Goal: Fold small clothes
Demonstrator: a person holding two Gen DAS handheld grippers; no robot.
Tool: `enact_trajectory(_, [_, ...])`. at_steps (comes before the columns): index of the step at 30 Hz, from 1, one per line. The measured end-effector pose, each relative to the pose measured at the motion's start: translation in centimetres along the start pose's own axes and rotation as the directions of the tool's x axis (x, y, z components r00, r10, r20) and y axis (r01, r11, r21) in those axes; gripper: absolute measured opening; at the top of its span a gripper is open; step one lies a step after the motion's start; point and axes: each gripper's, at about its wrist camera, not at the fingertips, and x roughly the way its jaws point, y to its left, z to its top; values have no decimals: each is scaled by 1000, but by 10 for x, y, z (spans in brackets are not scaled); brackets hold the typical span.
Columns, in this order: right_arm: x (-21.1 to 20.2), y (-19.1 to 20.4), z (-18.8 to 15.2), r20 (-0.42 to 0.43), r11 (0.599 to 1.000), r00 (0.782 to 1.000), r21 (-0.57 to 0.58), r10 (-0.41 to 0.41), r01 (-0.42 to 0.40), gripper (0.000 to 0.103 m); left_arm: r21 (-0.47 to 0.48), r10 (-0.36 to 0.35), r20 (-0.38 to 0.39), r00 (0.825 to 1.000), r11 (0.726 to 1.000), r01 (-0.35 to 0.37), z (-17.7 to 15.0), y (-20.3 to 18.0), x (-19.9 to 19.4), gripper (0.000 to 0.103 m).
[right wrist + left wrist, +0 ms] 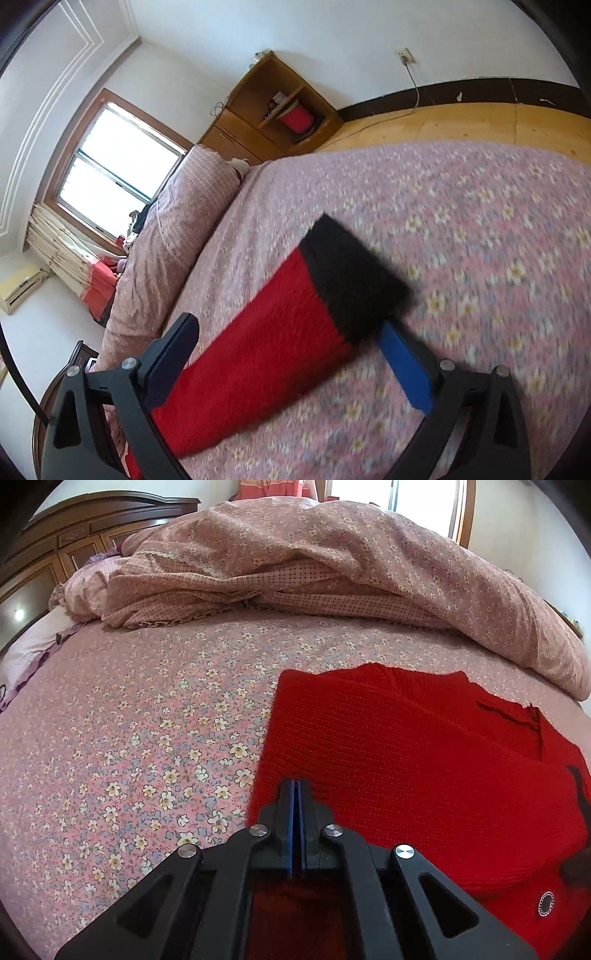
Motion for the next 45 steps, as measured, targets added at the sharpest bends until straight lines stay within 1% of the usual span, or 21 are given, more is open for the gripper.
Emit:
enact_trajectory(5, [2,-3,6,40,1000,999,6,10,-10,100,-6,-8,-1,1000,1000,8,-1,2,0,0])
enact_trajectory(8, [-3,-1,-1,50,1000,999,11,10,-10,98,-9,-12,-2,1000,1000,12,1,4,2,0])
enact_trajectory(12, [-9,-7,-3,43,999,999,42,28,-30,88,-17,-22,-1,1000,1000,22,1,5,2,0])
enact_trajectory(15, [-15,-16,-3,75,989,990,82,119,-125,76,-21,-27,-2,1000,999,27,1,6,2,0])
enact_trajectory(17, [-18,-20,-2,103,975,978,106,184,-194,75,-21,-28,-2,1000,999,28,1,6,2,0])
enact_trajectory(18, [-18,-19,-3,112,977,978,101,178,-189,75,-21,-28,-2,1000,999,28,1,6,2,0])
enact_trajectory(19, [-16,-19,-3,105,983,984,100,144,-155,75,-21,-28,-2,1000,999,28,1,6,2,0])
enact_trajectory(20, [-11,-18,-3,74,990,993,103,92,-99,71,-21,-28,-1,1000,999,28,1,6,2,0])
enact_trajectory(21, [-4,-16,-3,34,995,999,94,31,-34,63,-21,-28,-1,1000,999,28,1,6,2,0])
enact_trajectory(22, [0,-10,-5,19,998,999,50,-29,28,62,-22,-28,-2,1000,999,28,1,6,2,0])
enact_trajectory(24, [5,-1,-8,17,998,998,-16,-66,66,64,-21,-28,-1,1000,999,28,1,6,2,0])
enact_trajectory(27, [8,2,-7,25,998,998,-21,-62,63,61,-22,-28,-1,1000,999,28,1,6,2,0])
enact_trajectory(29, [8,-1,-5,34,998,997,0,-66,66,51,-21,-28,-2,1000,999,28,1,6,2,0])
enact_trajectory(31, [8,-2,-6,43,996,995,9,-85,85,31,-19,-25,-2,1000,1000,25,1,5,3,0])
enact_trajectory(32, [8,-3,-6,43,996,995,15,-87,87,28,-18,-24,-3,1000,1000,24,1,5,3,0])
enact_trajectory(34, [11,-5,-5,35,996,996,35,-78,76,14,-20,-26,-4,1000,999,26,1,5,4,0])
enact_trajectory(36, [10,-4,-4,24,995,997,64,-74,72,12,-20,-43,-13,999,999,43,2,5,3,0])
enact_trajectory(38, [15,22,-5,27,994,996,72,-81,79,12,-27,-80,-32,996,997,79,4,7,-2,0])
enact_trajectory(40, [20,66,-8,33,999,999,32,-30,29,12,-33,-142,-65,988,990,140,7,11,-14,19])
enact_trajectory(42, [25,120,-19,15,999,1000,-45,27,-26,11,-34,-190,-95,977,982,187,10,14,-32,32])
enact_trajectory(45, [39,216,-58,-34,973,994,-206,103,-108,11,-29,-230,-94,969,973,229,15,19,-64,37])
